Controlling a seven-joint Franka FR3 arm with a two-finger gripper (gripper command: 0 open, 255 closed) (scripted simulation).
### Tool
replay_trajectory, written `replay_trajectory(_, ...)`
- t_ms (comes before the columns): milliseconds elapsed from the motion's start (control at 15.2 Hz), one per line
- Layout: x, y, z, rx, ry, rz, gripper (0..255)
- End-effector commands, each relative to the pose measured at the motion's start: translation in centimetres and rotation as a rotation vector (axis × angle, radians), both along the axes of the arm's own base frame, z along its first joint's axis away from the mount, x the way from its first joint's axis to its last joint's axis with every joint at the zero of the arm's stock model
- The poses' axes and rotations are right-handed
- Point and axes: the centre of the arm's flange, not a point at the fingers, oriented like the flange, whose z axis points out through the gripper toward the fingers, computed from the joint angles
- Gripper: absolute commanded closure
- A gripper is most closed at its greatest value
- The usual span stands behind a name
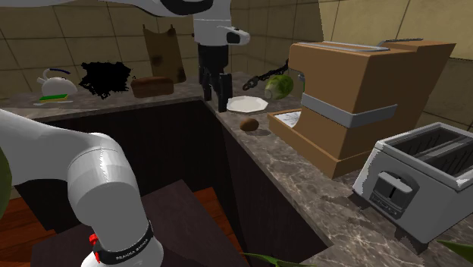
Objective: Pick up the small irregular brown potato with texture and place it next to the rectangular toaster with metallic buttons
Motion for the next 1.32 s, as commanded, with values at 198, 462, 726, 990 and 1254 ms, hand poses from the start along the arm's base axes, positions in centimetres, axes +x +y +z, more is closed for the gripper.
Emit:
replay_trajectory(198,3.2,1.8,-1.8,0.006,0.014,-0.004,0)
replay_trajectory(462,7.4,4.2,-4.3,0.015,0.032,-0.008,0)
replay_trajectory(726,11.5,6.6,-6.8,0.023,0.051,-0.013,0)
replay_trajectory(990,15.7,9.0,-9.4,0.031,0.069,-0.018,0)
replay_trajectory(1254,19.8,11.4,-12.1,0.039,0.087,-0.023,0)
